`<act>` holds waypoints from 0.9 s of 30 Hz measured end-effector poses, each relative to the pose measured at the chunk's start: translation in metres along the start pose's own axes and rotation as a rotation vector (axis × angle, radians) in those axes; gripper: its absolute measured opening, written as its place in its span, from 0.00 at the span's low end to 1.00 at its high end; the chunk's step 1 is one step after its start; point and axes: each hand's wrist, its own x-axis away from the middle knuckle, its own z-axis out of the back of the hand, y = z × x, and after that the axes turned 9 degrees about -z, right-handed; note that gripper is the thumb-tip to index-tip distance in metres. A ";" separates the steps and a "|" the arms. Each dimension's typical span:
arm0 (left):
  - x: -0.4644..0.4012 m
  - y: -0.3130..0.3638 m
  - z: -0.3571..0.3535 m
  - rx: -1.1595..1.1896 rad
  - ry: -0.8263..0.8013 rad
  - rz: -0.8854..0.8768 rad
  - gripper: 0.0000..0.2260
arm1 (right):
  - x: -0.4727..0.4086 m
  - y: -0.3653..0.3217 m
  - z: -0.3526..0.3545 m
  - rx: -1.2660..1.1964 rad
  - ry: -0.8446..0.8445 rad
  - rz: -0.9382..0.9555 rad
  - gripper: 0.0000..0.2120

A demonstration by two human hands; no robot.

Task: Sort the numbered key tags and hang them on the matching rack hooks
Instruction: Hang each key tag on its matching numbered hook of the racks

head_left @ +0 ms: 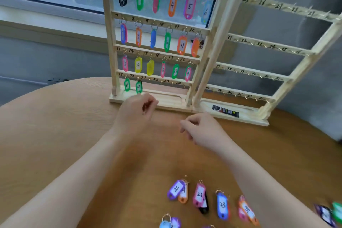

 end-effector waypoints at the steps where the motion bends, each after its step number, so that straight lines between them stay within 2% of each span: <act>1: 0.010 0.016 0.005 0.037 -0.078 0.008 0.05 | 0.011 0.006 0.005 0.037 -0.004 0.002 0.16; 6: 0.069 0.076 0.016 0.079 -0.521 0.102 0.05 | 0.065 0.037 0.006 0.186 -0.073 -0.017 0.14; 8: 0.086 0.091 0.016 0.039 -0.600 0.151 0.06 | 0.079 0.049 -0.001 0.238 -0.082 -0.050 0.12; 11: 0.106 0.102 0.014 0.088 -0.617 0.228 0.05 | 0.089 0.064 -0.016 0.260 -0.044 -0.114 0.09; 15: 0.117 0.104 0.011 0.230 -0.597 0.290 0.04 | 0.100 0.066 -0.028 0.259 0.006 -0.137 0.10; 21: 0.134 0.100 0.006 0.208 -0.405 0.187 0.05 | 0.105 0.057 -0.040 0.330 0.010 -0.123 0.10; 27: 0.136 0.102 0.005 0.148 -0.458 0.133 0.06 | 0.109 0.054 -0.048 0.388 0.044 -0.121 0.15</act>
